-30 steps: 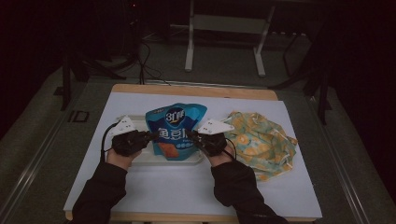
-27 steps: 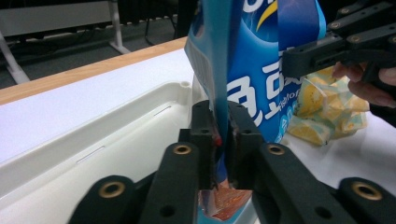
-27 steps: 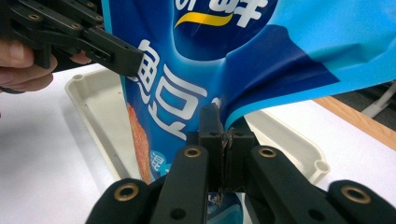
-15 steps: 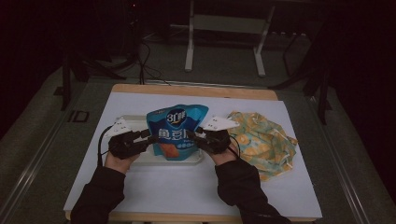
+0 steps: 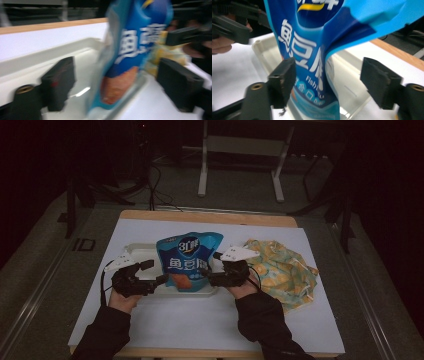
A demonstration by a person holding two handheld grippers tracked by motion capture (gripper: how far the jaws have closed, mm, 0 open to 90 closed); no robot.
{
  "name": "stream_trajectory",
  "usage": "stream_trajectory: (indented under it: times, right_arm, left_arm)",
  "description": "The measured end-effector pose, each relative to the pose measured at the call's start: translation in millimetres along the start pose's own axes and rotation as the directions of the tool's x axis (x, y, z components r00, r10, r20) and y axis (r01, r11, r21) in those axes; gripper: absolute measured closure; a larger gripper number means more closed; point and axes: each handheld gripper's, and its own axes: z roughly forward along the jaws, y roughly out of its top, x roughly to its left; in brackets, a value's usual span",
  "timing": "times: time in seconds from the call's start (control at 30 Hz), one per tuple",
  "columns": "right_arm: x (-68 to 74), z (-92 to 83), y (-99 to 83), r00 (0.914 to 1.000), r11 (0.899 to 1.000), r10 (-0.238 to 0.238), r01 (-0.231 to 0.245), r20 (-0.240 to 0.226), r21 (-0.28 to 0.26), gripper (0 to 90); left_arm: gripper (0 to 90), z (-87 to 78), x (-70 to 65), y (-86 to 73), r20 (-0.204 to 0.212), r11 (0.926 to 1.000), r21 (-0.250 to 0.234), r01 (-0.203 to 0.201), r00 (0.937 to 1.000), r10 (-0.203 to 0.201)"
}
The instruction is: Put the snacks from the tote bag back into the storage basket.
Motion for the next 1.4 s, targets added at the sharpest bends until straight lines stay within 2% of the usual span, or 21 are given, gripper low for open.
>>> stream_trajectory:
  times: [0.07,0.13,0.23,0.3,0.37,0.53,0.6,0.77,0.97,1.17,1.33,1.4]
  right_arm:
    - [-0.3,-0.7,-1.0,0.9999,1.000,-0.009,0.009,-0.008,0.008,24.0]
    - [-1.1,-2.3,-1.8,0.9997,1.000,0.007,-0.007,-0.022,0.004,21.4]
    - [-1.6,-5.4,-3.4,0.9999,1.000,0.013,-0.013,-0.011,0.000,19.7]
    - [-1.9,-7.8,-4.9,0.9998,1.000,0.016,-0.016,-0.014,0.008,18.6]
    - [-2.9,-11.3,-6.9,0.9995,1.000,0.024,-0.024,-0.019,0.009,18.2]
    - [-4.7,-20.1,-11.8,0.9996,0.999,0.023,-0.023,-0.014,0.025,18.4]
    - [-4.8,-23.6,-13.9,0.9998,0.999,0.017,-0.017,-0.011,0.029,18.5]
    - [-4.0,-32.6,-18.7,0.9999,0.999,0.011,-0.010,-0.013,0.034,18.5]
    - [-1.8,-47.5,-26.1,1.0000,1.000,0.000,0.000,-0.005,0.025,18.5]
    - [-1.9,-63.9,-36.5,1.0000,1.000,-0.001,0.000,0.010,0.020,18.7]
    - [-4.9,-79.8,-48.0,0.9996,1.000,0.015,-0.015,0.025,0.007,18.7]
    - [-6.6,-86.2,-52.5,0.9989,1.000,0.026,-0.026,0.039,-0.005,18.7]
  left_arm:
    - [13.2,-1.6,-1.9,-0.6,-0.009,1.0000,0.003,0.002,1.0000,-0.002]
    - [13.2,-3.0,-4.1,-1.8,-0.022,1.0000,0.003,-0.003,0.9998,0.003]
    - [13.1,-5.0,-8.2,-4.1,-0.026,0.9998,-0.002,-0.019,0.9995,0.019]
    - [13.1,-6.3,-12.0,-5.7,-0.050,0.9991,0.010,-0.042,0.9978,0.042]
    - [13.1,-8.1,-14.7,-8.2,-0.045,0.9991,0.009,-0.042,0.9981,0.043]
    - [13.1,-10.0,-24.4,-15.9,-0.071,0.9973,0.041,-0.062,0.9954,0.064]
    - [13.1,-11.1,-28.3,-18.5,-0.065,0.9975,0.036,-0.061,0.9958,0.064]
    - [13.1,-14.4,-34.8,-22.5,-0.039,0.9993,0.016,-0.033,0.9987,0.033]
    - [13.1,-15.7,-45.3,-27.8,-0.023,0.9997,0.003,-0.025,0.9994,0.025]
    - [13.1,-13.3,-58.2,-28.3,0.005,0.9987,0.010,-0.050,0.9987,0.050]
    - [13.1,-7.8,-67.3,-27.9,0.036,0.9965,0.017,-0.081,0.9961,0.081]
    - [13.2,-5.0,-70.2,-27.8,0.037,0.9955,0.022,-0.092,0.9952,0.091]
